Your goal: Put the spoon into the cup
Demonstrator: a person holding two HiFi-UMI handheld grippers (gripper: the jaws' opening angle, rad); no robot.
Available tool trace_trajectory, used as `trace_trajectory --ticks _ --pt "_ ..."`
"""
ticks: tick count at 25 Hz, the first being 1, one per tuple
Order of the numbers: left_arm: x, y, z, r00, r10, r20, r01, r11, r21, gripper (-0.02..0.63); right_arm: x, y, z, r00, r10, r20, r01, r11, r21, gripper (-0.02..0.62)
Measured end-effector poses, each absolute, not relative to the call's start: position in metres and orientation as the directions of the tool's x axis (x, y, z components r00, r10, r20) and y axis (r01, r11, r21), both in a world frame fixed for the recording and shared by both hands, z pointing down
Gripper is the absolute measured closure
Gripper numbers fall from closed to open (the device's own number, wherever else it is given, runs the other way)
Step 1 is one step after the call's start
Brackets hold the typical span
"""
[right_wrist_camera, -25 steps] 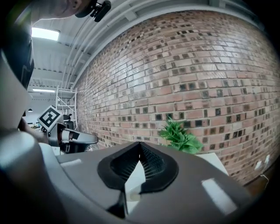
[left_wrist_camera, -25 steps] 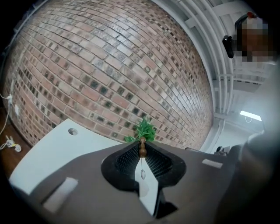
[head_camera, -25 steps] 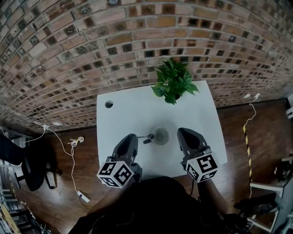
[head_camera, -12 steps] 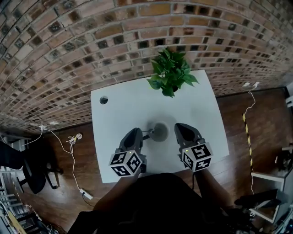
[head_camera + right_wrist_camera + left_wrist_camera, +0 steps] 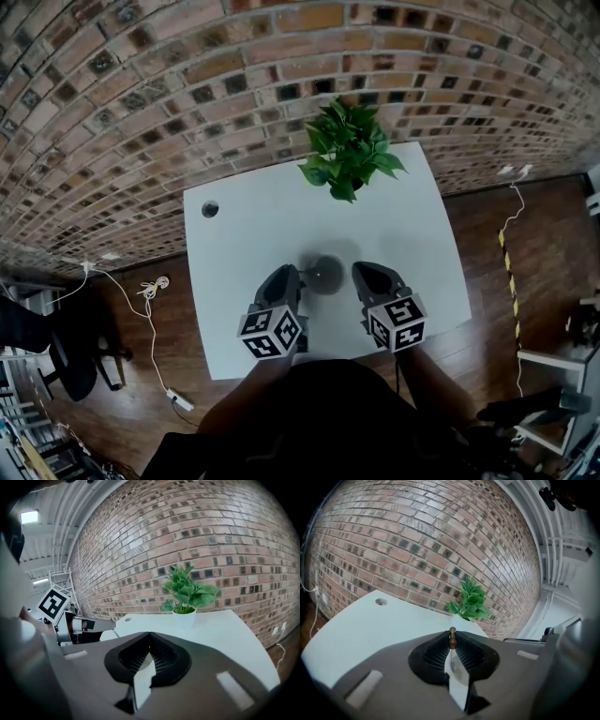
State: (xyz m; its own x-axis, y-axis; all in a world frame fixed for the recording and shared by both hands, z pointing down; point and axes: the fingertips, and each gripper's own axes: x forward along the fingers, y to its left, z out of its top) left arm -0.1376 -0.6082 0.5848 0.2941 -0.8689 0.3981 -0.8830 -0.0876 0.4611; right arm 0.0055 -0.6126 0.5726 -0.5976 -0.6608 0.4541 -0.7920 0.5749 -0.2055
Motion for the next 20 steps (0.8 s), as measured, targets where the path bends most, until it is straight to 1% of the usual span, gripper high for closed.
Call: trace_trajectory --ticks 11,20 --pt "-0.123 -0.609 0.607 0.296 -0.843 0.449 -0.907 -0.101 0.408 0.574 0.011 -0.611 0.594 -0.559 -0.655 0.508 -0.816 0.545 -0.195 0.588" --pt "-0.116 -0.606 0.621 0.279 -0.832 0.479 -0.929 -0.108 0.353 0.572 0.019 -0.604 0.599 -0.544 -0.663 0.514 -0.828 0.522 -0.204 0.588"
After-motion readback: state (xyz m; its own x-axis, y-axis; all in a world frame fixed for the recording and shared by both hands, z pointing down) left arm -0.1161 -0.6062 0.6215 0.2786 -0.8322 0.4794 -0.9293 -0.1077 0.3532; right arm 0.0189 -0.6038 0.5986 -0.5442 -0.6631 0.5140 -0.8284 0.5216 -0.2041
